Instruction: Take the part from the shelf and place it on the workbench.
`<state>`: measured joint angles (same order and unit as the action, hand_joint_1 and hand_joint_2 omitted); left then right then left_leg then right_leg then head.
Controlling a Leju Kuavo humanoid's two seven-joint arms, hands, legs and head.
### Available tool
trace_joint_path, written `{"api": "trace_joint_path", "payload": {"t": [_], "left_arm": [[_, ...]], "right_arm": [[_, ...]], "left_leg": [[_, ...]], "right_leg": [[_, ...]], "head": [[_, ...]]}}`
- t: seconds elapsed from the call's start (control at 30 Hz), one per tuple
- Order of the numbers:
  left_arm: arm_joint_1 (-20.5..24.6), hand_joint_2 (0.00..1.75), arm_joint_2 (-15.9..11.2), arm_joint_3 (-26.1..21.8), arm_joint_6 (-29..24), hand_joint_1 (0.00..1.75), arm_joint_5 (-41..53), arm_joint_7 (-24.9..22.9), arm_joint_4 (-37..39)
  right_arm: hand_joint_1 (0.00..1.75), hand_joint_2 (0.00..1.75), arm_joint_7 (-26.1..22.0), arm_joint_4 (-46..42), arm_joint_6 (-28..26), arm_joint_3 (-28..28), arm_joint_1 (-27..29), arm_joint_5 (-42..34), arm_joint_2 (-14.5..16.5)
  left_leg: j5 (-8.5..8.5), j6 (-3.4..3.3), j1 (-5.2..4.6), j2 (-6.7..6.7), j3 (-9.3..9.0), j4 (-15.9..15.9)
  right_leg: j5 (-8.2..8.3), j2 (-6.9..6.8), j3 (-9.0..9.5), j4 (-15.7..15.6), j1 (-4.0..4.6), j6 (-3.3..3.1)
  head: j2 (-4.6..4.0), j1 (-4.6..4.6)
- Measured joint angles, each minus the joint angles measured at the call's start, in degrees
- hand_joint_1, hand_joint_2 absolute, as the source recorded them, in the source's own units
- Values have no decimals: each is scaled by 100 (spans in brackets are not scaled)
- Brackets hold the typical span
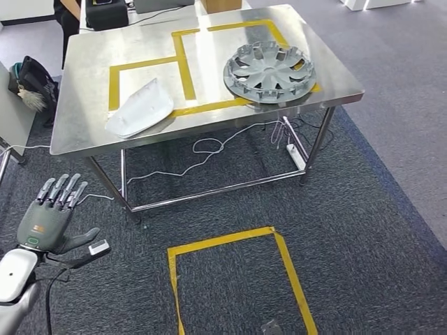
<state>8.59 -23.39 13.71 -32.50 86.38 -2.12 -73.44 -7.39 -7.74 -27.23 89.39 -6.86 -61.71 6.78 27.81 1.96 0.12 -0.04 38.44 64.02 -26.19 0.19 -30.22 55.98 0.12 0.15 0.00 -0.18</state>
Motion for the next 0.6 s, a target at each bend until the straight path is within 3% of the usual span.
{"api": "trace_joint_path", "payload": {"t": [0.07,0.1,0.13,0.2,0.27,0.3,0.4,0.47,0.53,0.57,0.6], "left_arm": [[-16,0,3,1,1,0,0,0,0],[-25,0,5,2,1,0,0,0,0],[-30,0,7,2,1,0,0,0,0],[-25,0,4,1,1,0,0,0,0],[-18,0,2,-1,-1,0,0,0,0],[-16,0,1,-1,-1,0,0,0,0],[5,0,3,5,47,0,0,16,0],[100,0,14,42,166,0,0,-26,5],[253,0,32,163,306,0,0,-189,29],[322,0,42,247,353,0,0,-276,49],[371,0,51,325,376,0,0,-342,69]], "right_arm": [[0,0,0,0,0,0,6,-1,0],[0,0,0,0,0,0,9,-1,0],[0,0,0,0,0,0,11,-1,0],[0,0,0,0,0,0,10,1,0],[0,0,0,0,0,0,3,1,0],[0,0,0,0,0,0,2,1,0],[0,0,20,0,-5,0,10,-11,-1],[0,0,36,0,-6,0,11,-27,-4],[0,0,28,0,5,0,12,-30,-14],[0,0,22,0,11,0,15,-27,-20],[0,0,19,0,14,0,20,-22,-27]], "left_leg": [[334,43,16,1,265,736],[349,52,22,1,280,874],[255,56,28,1,176,777],[-71,48,39,3,-316,31],[-229,17,30,-3,-739,-665],[-224,-7,21,-6,-816,-815],[-248,-133,22,-10,-781,-868],[-302,-228,41,-23,-733,-884],[-352,-281,40,-67,-662,-879],[-377,-290,38,-99,-630,-876],[-399,-288,36,-131,-604,-874]], "right_leg": [[64,-3,-100,11,0,-8],[89,-4,-144,19,0,-3],[109,-3,-178,27,-1,6],[136,-1,-217,43,-3,34],[159,3,-250,70,12,79],[175,6,-268,80,21,106],[166,2,-332,120,22,199],[-107,3,-517,490,17,263],[-532,4,-852,1285,12,301],[-668,5,-993,1640,11,308],[-700,7,-1047,1823,11,309]], "head": [[0,-5],[0,-5],[0,-5],[0,-5],[0,0],[0,1],[0,3],[0,19],[0,35],[0,34],[0,34]]}}
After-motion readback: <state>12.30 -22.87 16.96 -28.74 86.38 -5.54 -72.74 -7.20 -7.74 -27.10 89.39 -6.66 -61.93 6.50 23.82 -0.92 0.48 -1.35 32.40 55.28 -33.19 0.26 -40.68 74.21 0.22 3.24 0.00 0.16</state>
